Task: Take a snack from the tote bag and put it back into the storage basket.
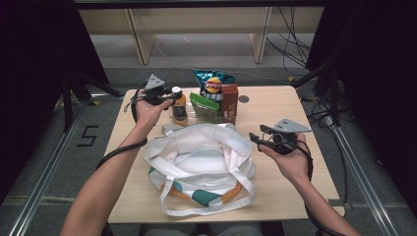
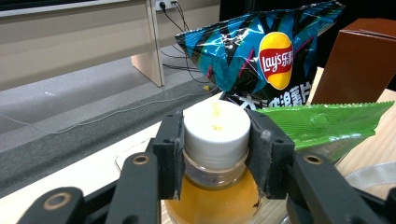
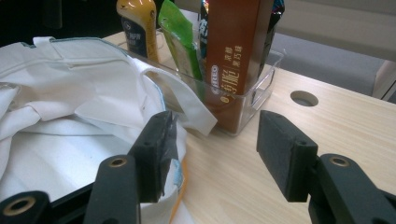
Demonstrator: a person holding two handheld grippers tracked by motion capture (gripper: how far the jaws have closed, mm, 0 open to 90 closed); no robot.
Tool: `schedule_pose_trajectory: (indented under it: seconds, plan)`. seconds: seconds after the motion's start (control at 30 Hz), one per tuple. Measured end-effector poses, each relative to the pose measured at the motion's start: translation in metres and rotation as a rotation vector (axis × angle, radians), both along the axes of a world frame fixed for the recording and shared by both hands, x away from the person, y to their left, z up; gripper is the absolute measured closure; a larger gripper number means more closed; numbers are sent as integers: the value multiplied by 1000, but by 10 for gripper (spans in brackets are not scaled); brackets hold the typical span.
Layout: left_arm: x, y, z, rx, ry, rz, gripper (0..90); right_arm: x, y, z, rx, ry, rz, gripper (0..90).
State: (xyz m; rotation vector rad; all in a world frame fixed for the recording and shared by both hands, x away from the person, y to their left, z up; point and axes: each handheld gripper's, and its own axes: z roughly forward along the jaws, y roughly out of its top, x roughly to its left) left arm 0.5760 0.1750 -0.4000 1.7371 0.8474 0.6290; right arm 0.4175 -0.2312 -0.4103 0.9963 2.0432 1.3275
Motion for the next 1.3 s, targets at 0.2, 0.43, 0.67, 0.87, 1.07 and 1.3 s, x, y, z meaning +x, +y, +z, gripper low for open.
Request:
schedule_pose_trajectory:
  seconds: [0.2,0.43,0.67,0.87,1.07,1.3]
  plan:
    - [0,0,-2,0,5,-1,587,-1,0,0,1,15,5,466]
    - [1,-1,-5,-3,12,2,587,-1,3,-2,15,5,-10,466]
    - [1,0,-8,-3,21,6,586,-1,2,-2,4,27,-1,466]
    - [2,1,-11,-1,31,8,586,0,1,-2,-1,1,4,466]
    - [2,2,-13,-1,37,8,586,-1,3,-2,14,10,-3,466]
    - [2,2,-13,-6,43,11,584,-1,2,-1,-1,29,5,466]
